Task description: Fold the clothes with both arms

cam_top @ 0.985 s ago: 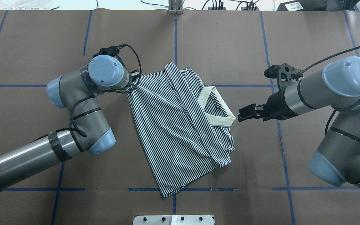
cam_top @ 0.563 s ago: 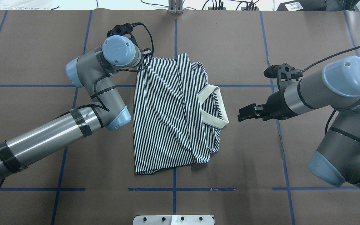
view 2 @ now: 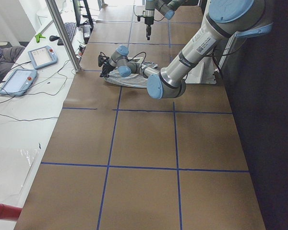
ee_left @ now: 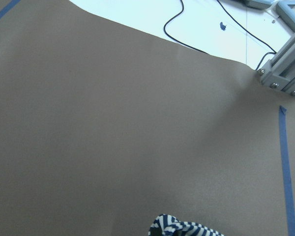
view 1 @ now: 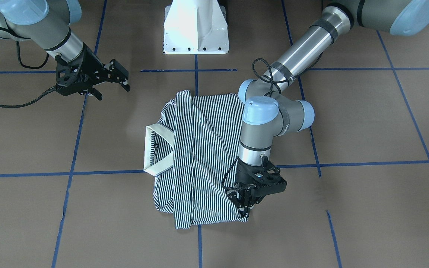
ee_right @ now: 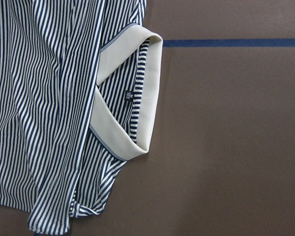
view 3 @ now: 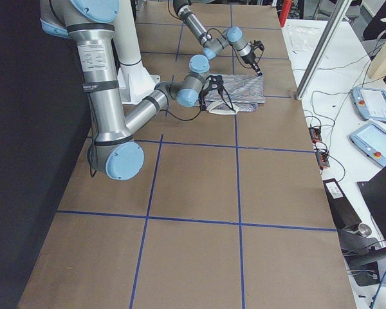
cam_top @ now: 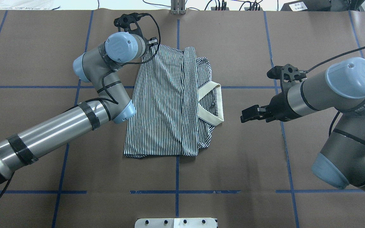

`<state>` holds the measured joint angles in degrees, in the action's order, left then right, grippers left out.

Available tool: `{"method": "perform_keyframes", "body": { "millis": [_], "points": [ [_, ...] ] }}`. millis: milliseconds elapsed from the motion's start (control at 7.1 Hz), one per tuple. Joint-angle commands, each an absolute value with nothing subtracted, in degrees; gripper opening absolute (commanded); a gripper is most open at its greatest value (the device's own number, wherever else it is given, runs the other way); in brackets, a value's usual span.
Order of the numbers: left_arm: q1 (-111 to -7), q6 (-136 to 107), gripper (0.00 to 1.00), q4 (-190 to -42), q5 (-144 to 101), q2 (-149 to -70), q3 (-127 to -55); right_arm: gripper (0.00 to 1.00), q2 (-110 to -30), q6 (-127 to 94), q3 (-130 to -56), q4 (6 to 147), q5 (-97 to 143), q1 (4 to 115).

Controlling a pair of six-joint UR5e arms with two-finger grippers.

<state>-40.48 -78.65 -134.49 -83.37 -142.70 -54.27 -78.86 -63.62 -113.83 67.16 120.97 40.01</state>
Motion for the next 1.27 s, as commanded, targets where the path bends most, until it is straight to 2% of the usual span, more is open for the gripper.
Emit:
{"method": "perform_keyframes", "body": {
  "millis": [0, 563, 704, 845, 1126],
  "points": [
    [-40.6, -78.3, 0.00, -136.3, -82.4, -143.5, -51.1, 1.00, -78.8, -63.6, -113.7, 67.1, 120.7, 40.0],
    [-41.0, -75.9, 0.00, -136.4, -81.4, -143.4, -49.9, 1.00, -78.8, -63.6, -113.6, 67.1, 120.1, 40.0],
    [-41.1, -75.9, 0.58, -136.4, -80.9, -143.5, -49.9, 1.00, -78.7, -63.5, -113.6, 67.1, 120.1, 40.0],
    [-41.2, -76.0, 1.00, -136.7, -81.1, -143.6, -50.1, 1.00, -78.7, -63.6, -113.6, 67.1, 120.1, 39.9],
    [-45.7, -75.1, 1.00, -136.5, -90.4, -143.9, -51.8, 1.00, -78.7, -63.5, -113.5, 67.4, 117.7, 39.4]
  ]
}}
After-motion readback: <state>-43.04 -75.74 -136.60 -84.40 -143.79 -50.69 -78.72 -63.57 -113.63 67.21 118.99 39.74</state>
